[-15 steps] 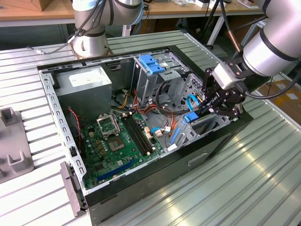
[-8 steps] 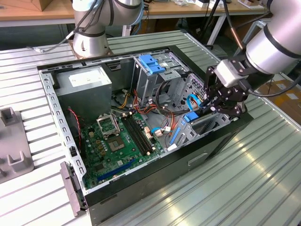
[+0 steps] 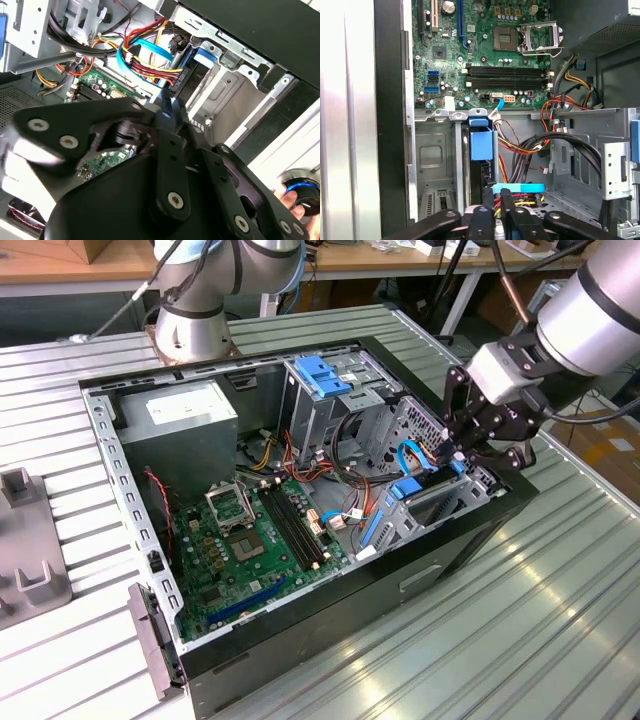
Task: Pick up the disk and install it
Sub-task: 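Insert the second disk wire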
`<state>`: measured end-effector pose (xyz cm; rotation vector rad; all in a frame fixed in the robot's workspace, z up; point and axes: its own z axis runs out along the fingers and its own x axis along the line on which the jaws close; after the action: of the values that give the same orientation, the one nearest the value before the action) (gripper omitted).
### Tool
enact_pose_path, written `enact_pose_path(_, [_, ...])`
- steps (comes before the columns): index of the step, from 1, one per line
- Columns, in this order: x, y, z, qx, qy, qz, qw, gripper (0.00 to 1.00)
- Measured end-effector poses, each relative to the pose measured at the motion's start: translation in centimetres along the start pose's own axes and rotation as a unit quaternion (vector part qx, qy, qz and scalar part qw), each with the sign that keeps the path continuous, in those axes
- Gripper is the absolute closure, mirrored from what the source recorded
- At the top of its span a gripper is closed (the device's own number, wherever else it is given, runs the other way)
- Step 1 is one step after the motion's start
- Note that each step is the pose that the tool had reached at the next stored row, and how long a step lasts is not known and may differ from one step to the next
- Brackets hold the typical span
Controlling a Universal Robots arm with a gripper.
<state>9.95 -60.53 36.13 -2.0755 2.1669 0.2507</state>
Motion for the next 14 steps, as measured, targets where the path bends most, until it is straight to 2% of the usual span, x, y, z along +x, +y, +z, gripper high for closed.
enact_pose_path(3, [-0.02,-0.44,-0.01,-0.0028,-0.0007,0.001,1.0000,0.90])
enact_pose_path(8, [-0.09,-2.04,-0.05,-0.0109,-0.0018,0.002,0.9999,0.90])
enact_pose_path(12, [-0.15,-3.36,-0.08,-0.0142,-0.0018,0.003,0.9999,0.90])
enact_pose_path(14, [-0.18,-3.79,-0.11,-0.0153,-0.0017,0.003,0.9999,0.90])
